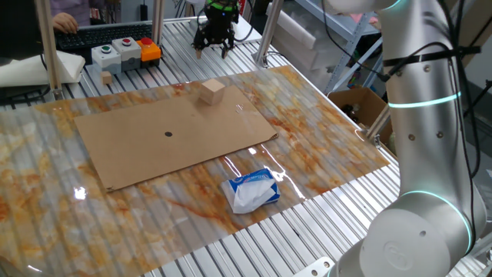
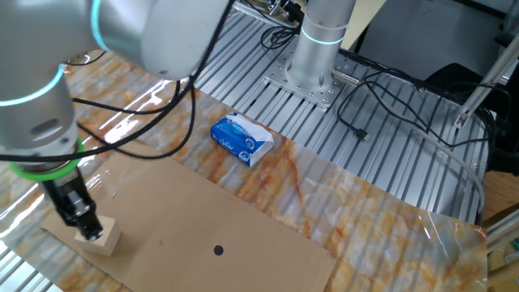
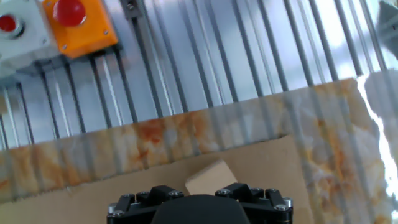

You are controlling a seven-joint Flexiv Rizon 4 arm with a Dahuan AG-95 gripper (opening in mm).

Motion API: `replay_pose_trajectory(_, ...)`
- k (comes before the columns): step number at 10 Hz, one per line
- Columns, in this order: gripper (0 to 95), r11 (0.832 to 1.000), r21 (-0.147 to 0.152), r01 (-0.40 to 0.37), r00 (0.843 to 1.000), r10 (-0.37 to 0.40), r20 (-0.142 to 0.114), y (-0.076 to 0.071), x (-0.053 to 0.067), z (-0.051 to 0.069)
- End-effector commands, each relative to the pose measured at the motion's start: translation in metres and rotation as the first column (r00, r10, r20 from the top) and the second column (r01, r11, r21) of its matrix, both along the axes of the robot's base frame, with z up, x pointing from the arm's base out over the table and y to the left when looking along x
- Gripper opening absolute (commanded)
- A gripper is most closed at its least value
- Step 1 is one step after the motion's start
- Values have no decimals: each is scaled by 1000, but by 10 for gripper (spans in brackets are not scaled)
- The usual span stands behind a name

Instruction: Hold a small block with the gripper and sweep it from left to right on the table

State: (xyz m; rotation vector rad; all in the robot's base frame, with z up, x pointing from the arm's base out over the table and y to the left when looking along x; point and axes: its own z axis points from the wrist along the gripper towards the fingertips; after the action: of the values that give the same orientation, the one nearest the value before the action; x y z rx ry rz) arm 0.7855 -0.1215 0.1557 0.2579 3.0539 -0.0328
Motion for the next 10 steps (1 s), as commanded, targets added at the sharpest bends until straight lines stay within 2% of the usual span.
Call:
replay_pose_trajectory(1,760,994,-17,-110,994,109,-14,2,5,-9)
replay_pose_trajectory(8,760,989,-18,-149,989,149,-18,2,5,-36)
replay_pose_trajectory(10,760,988,-20,-156,988,155,-19,0,5,-39)
